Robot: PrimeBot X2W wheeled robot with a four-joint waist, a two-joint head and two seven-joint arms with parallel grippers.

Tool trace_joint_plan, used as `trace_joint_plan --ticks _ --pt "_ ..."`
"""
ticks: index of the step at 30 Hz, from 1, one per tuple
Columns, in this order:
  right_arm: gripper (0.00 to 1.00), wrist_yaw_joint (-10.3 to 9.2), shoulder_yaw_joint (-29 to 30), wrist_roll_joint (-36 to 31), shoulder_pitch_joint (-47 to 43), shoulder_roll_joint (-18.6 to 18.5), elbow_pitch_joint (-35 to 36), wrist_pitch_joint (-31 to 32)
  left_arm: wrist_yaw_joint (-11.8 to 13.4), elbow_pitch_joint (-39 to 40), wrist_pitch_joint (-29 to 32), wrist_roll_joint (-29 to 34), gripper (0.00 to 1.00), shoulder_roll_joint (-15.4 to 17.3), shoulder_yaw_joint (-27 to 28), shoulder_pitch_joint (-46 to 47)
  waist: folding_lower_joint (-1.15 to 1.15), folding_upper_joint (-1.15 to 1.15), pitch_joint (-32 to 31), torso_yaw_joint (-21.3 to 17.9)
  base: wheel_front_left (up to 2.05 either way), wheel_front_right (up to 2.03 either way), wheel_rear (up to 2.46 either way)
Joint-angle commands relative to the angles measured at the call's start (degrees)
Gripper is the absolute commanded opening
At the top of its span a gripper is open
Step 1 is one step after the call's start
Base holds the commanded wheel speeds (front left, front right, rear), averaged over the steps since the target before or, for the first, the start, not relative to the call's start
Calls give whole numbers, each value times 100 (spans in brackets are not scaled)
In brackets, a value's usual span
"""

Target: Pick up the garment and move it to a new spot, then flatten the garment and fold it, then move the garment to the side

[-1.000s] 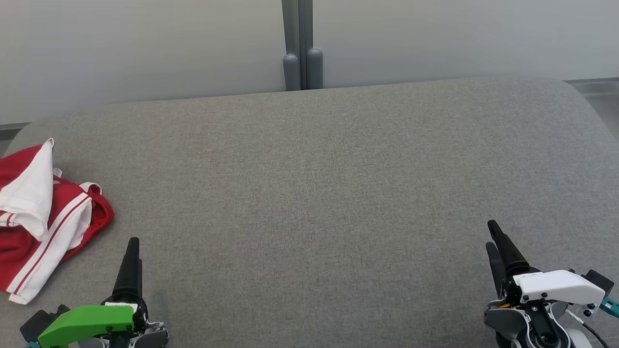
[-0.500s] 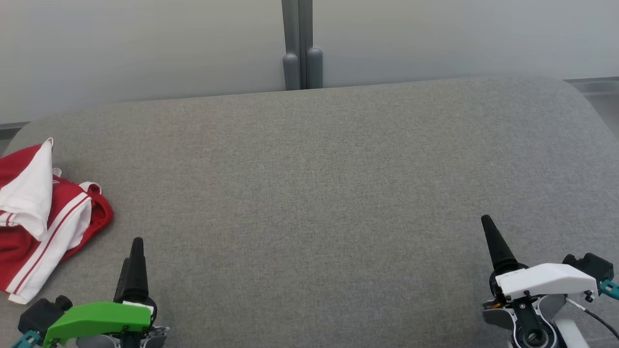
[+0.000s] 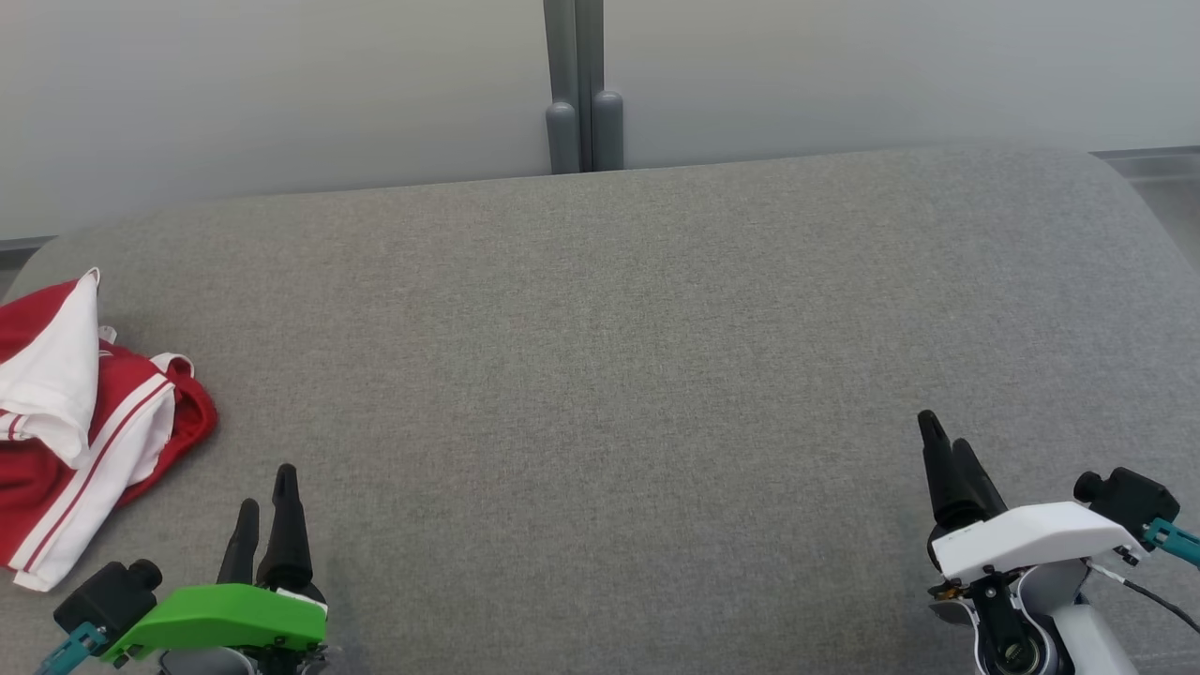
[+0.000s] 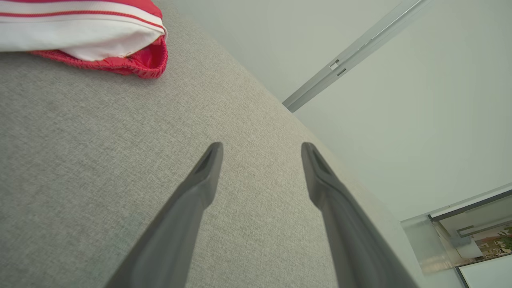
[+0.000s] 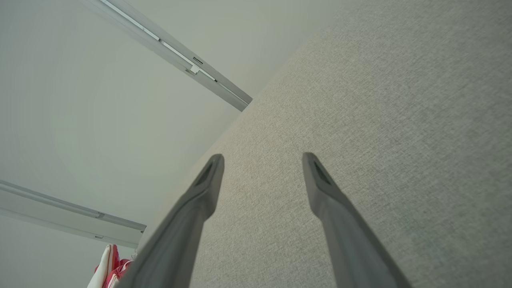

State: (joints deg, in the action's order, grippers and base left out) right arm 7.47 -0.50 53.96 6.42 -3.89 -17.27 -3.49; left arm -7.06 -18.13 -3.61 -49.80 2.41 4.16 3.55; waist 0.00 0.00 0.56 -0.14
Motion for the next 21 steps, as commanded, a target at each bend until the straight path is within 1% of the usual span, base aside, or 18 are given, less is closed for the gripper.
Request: trace_joint_plan --ticks 1,11,21 --pt "100 1 -21 -183 157 -39 47 -57 8 51 -46 176 100 45 -9 58 0 0 2 2 0 0 0" --pt "100 2 -128 -968 226 -26 -23 -243 57 7 -232 1017 100 73 -86 68 0 0 39 -13 0 0 0" --pt "100 2 -203 -1614 265 -24 -57 -406 70 -57 -398 1698 100 87 -150 110 0 0 80 -25 0 0 0"
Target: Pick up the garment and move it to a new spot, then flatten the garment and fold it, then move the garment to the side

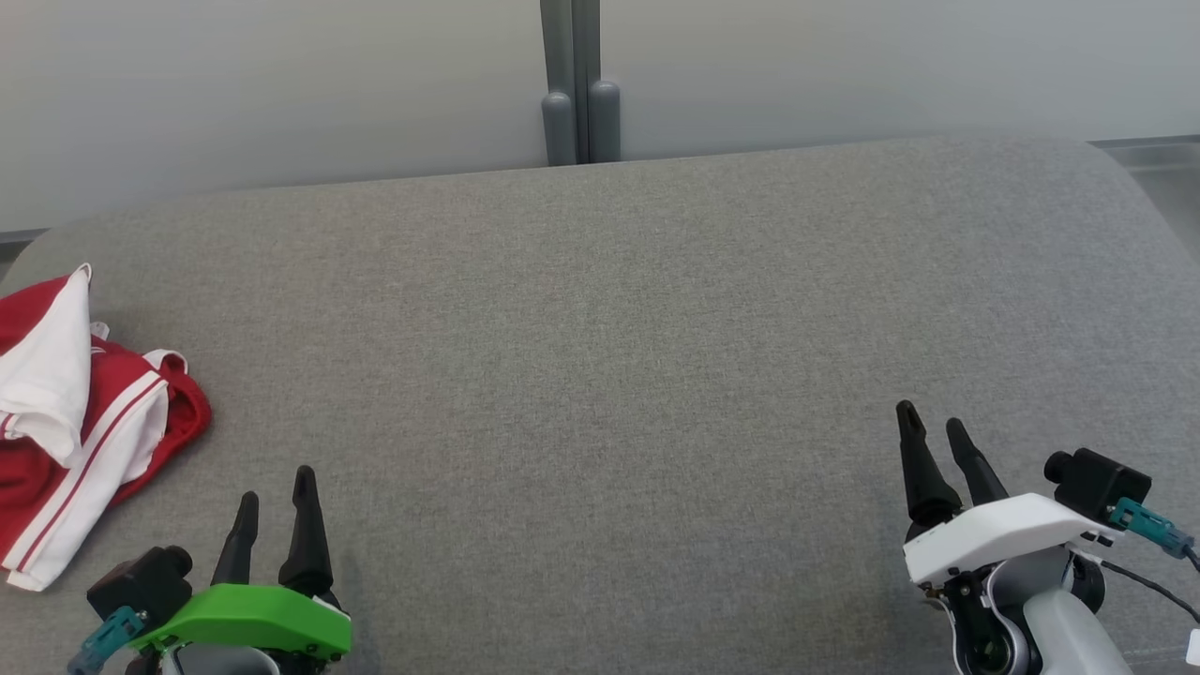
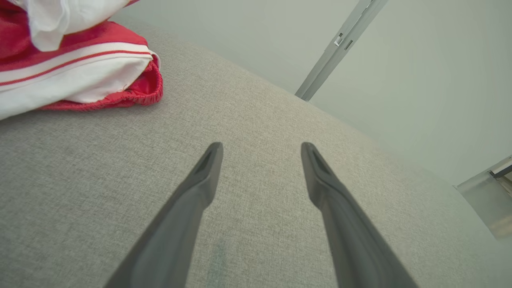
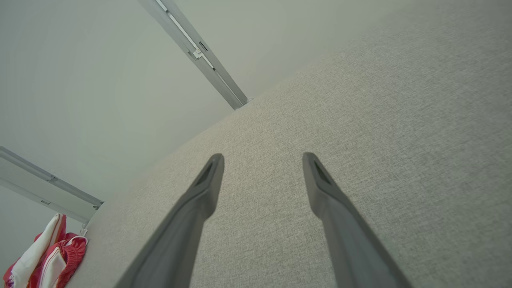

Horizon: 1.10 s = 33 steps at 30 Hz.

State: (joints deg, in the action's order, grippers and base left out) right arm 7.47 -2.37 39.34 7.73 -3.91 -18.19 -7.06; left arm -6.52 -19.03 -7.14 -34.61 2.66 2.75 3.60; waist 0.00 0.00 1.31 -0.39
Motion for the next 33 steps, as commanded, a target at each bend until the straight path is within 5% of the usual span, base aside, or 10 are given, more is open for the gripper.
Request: trace_joint_plan --ticks 1,33 --pt "100 2 -27 -209 139 -24 31 -70 17 34 -65 239 100 63 -13 106 0 0 8 -2 0 0 0" --pt "100 3 -241 -2051 277 -75 -269 -513 152 -162 -505 2062 100 70 -138 129 0 0 110 2 0 0 0"
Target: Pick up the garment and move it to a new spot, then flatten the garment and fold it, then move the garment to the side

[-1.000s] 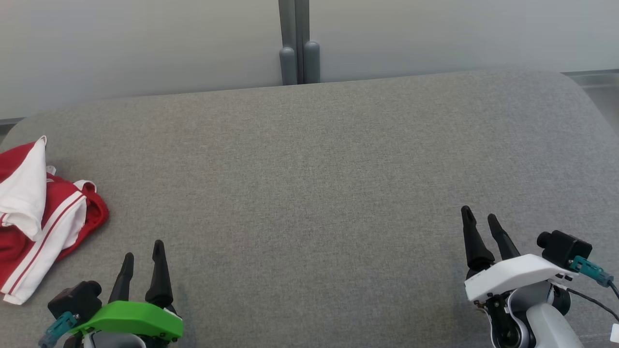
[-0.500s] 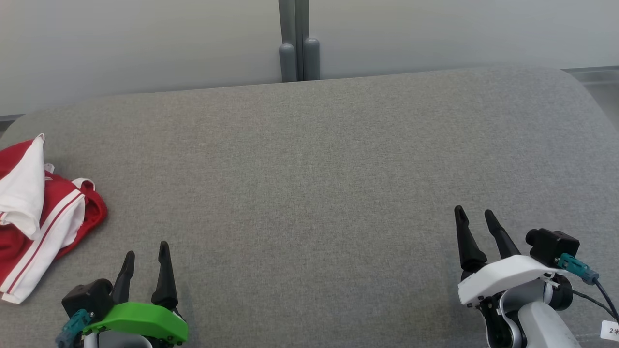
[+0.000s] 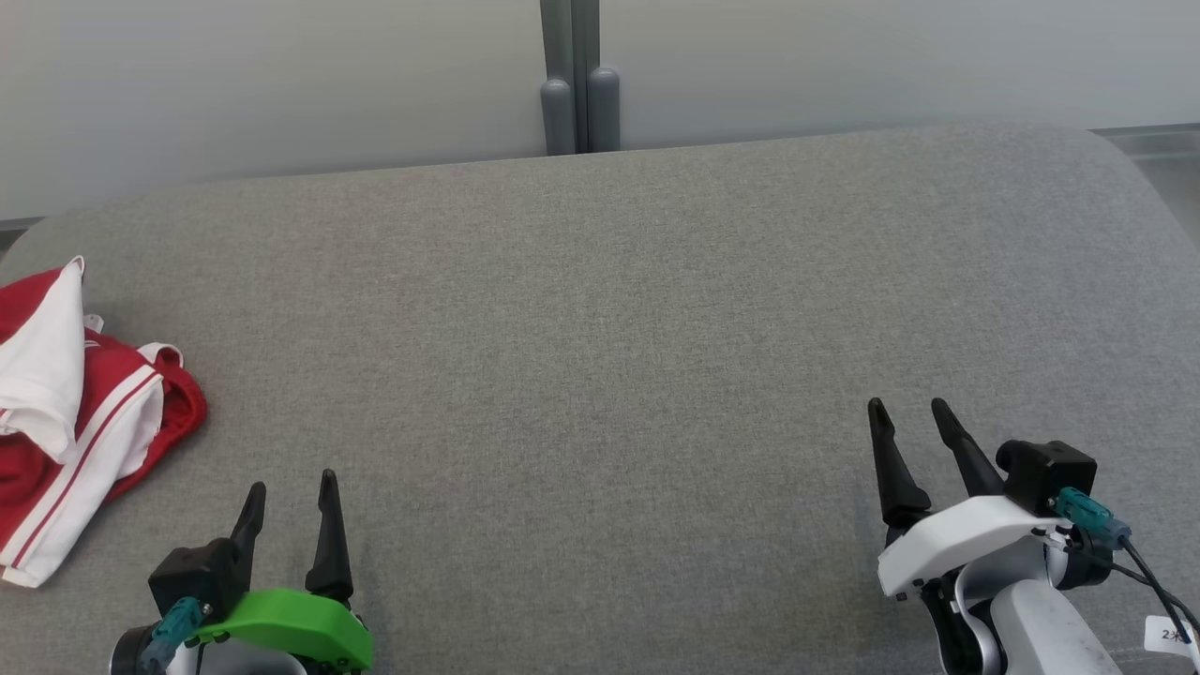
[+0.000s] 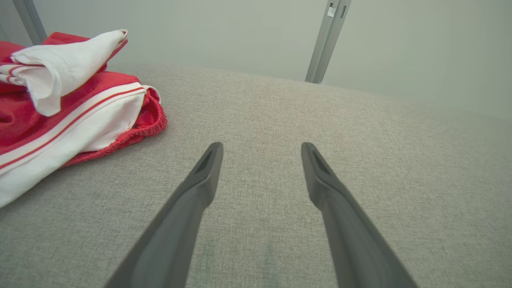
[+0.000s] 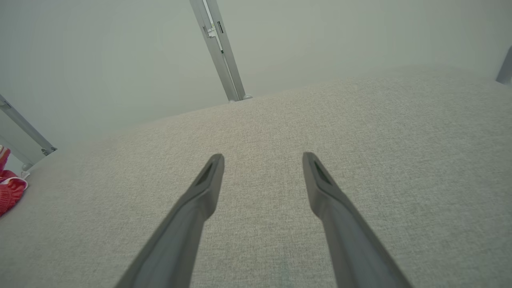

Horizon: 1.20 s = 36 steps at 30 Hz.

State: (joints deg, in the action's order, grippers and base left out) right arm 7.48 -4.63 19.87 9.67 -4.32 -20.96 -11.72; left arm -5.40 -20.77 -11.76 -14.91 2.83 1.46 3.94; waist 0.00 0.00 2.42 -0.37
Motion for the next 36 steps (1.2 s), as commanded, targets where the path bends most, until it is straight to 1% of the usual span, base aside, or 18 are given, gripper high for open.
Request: trace_joint_plan --ticks 1,17,29,32,36 --pt "100 2 -14 -160 82 -38 9 -64 42 11 -58 141 100 53 -10 91 0 0 2 2 0 0 0" --pt "100 2 28 -932 108 -19 -59 -242 136 -50 -235 892 100 54 -22 63 0 0 41 -12 0 0 0" --pt "100 1 -29 -1361 132 -5 -70 -355 193 -83 -349 1328 100 52 5 79 0 0 99 23 0 0 0" --pt "100 1 -86 -1366 128 -43 -47 -352 247 -76 -347 1308 100 47 53 102 0 0 136 151 0 0 0" --pt "100 1 -175 -1314 144 -69 -34 -351 308 -76 -341 1259 100 40 108 97 0 0 181 417 0 0 0"
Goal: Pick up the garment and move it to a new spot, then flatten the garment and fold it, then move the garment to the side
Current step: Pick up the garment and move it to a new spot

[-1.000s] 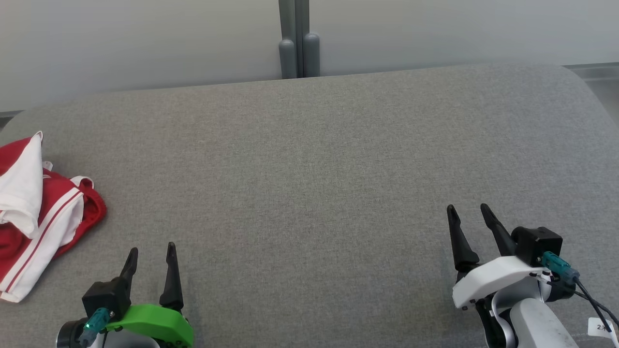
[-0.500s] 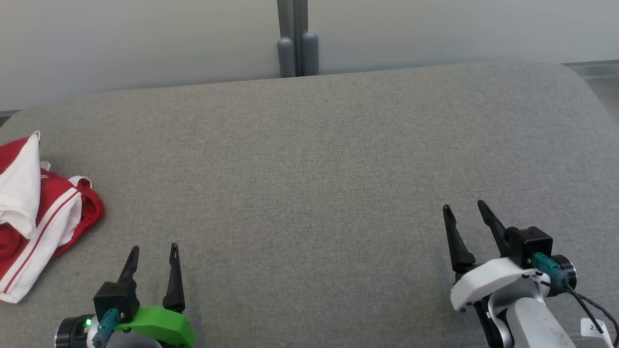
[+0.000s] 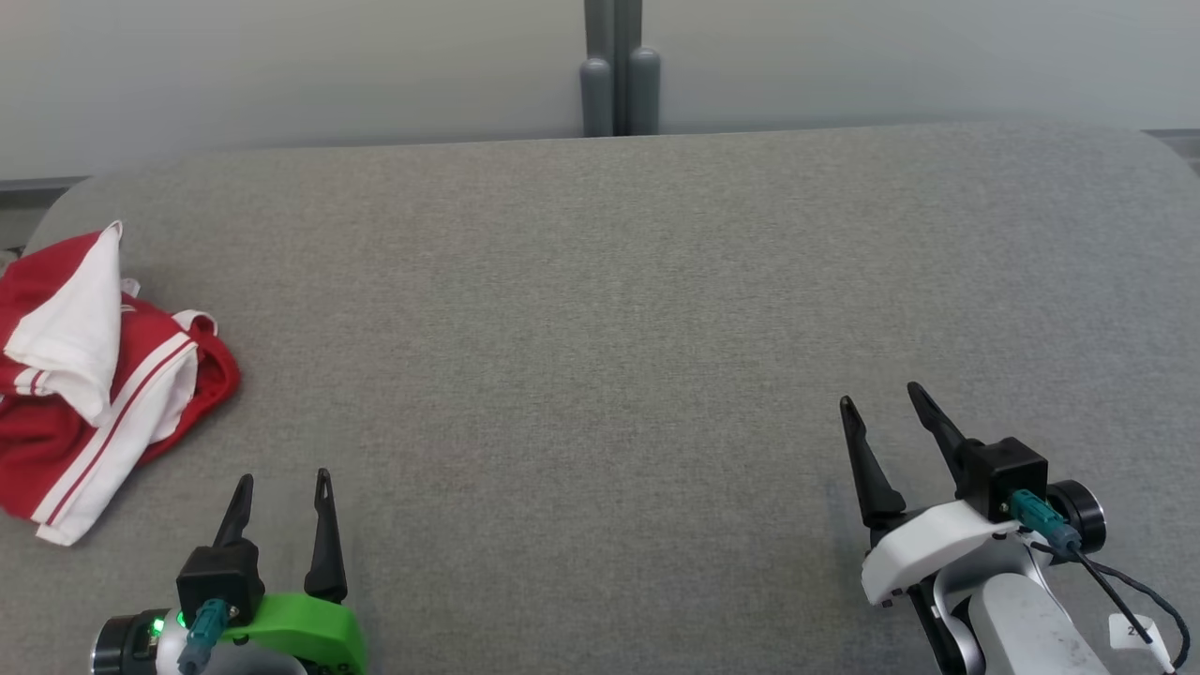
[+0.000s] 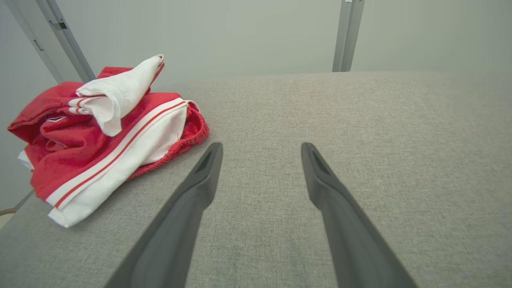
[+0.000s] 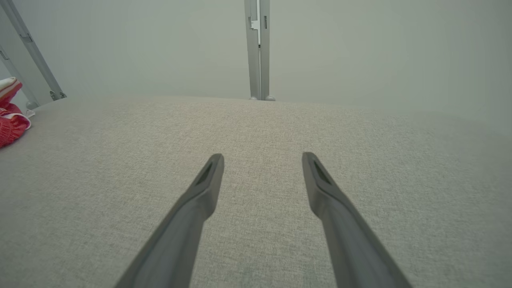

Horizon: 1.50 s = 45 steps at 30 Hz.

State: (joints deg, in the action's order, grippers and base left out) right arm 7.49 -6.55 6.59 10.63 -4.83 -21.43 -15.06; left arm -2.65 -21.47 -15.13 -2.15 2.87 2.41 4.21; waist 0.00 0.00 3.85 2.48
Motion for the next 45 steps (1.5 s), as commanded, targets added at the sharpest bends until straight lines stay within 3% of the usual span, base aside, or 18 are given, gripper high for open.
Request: trace_joint_plan --ticks 1,14,21,26,30,39,45 --pt "100 0 -23 20 58 -31 20 -17 32 -3 -4 -22 100 34 29 71 0 0 57 215 0 0 0" --pt "100 -1 -589 183 255 -148 96 -17 174 6 -3 -215 100 16 284 66 0 0 412 1494 0 0 0" --pt "100 -1 -778 213 425 -304 53 -17 172 -27 -4 -510 100 11 343 236 0 0 741 1895 0 0 0" --pt "100 -1 -815 248 530 -434 70 -17 60 -68 -3 -778 100 10 364 458 0 0 1006 1940 0 0 0" --pt "100 -1 -782 318 627 -547 88 -17 -172 -115 -4 -815 100 49 660 1015 0 0 1261 1825 0 0 0" --pt "100 -1 -723 279 786 -694 332 -17 -407 -505 -3 -594 100 469 718 2138 0 0 1746 1516 0 0 0" --pt "100 -1 -559 190 895 -744 576 -17 -466 -1361 -1 -482 100 871 484 3036 0 0 2083 1299 0 0 0"
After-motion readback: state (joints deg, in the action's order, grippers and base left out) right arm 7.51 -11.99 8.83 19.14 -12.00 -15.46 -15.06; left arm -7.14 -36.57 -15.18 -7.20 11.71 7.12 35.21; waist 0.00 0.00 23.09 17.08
